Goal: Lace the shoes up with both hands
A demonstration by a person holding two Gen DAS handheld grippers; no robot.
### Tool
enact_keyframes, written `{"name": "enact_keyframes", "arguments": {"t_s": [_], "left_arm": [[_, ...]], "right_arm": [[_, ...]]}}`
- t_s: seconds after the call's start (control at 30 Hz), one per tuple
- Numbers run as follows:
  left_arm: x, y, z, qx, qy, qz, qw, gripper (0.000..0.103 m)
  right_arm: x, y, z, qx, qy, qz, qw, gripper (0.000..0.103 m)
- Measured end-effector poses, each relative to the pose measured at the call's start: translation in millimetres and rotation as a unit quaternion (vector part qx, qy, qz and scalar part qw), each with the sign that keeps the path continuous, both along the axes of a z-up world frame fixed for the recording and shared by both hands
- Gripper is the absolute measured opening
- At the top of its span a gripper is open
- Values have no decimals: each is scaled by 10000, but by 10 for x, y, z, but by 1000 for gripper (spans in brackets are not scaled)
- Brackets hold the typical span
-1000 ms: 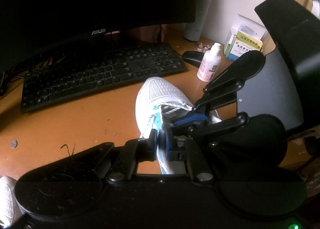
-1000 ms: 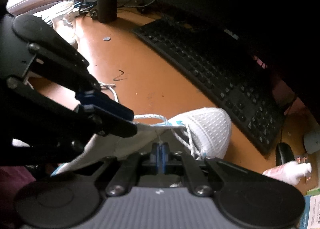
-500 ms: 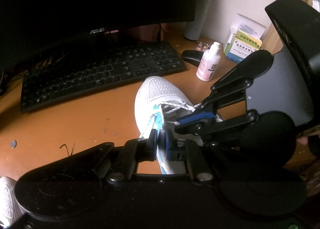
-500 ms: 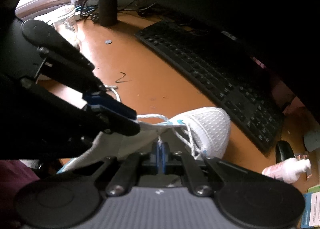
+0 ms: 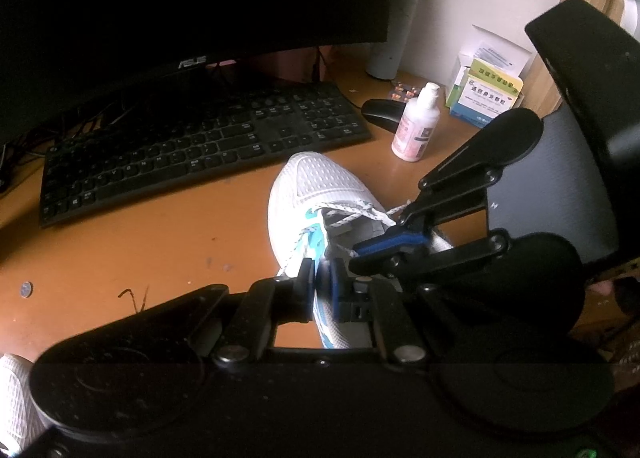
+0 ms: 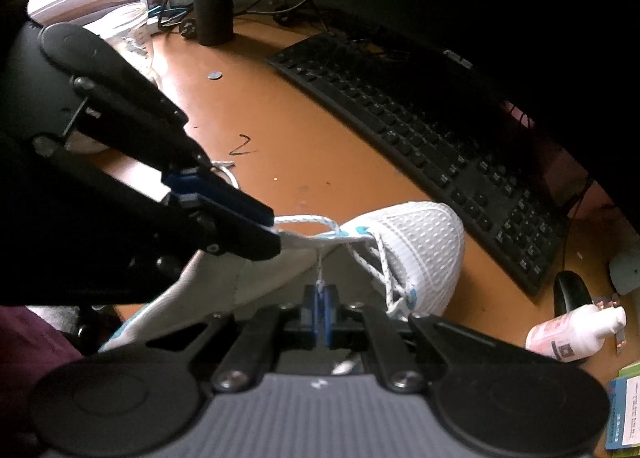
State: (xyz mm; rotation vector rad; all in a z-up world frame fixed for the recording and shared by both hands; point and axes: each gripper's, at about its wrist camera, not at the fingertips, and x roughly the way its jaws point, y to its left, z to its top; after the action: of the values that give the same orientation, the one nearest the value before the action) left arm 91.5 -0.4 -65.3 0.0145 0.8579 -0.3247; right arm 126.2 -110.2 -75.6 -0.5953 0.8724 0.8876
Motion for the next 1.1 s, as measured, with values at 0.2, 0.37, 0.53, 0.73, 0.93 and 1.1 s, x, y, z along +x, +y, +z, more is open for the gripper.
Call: {"name": "enact_keyframes", "arguments": {"t_s": [0.2,0.37,0.53,0.73,0.93,1.1], "left_arm": [[5,-11,4,6,-1,-13,10000,6],[7,2,5,-5,5,-26,10000,6],[0,6,11,-18,12,-8,10000,6],[-6,21,15,-16,24,-10,10000,6],[2,21,11,-4,32,-33,10000,6],[11,24,8,-4,44,-42,10000,6]], "right_arm": [[2,19,-18,-30,-6,44,10000,4],[-11,29,-30,-49,0,78,10000,4],[-10,30,-7,-3,-23,53,10000,4],[10,39,-7,10,-55,34,10000,4],[3,74,-17,-2,-13,152,9999,4],[30,71,-45,-79,-67,-24,9999,4]]}}
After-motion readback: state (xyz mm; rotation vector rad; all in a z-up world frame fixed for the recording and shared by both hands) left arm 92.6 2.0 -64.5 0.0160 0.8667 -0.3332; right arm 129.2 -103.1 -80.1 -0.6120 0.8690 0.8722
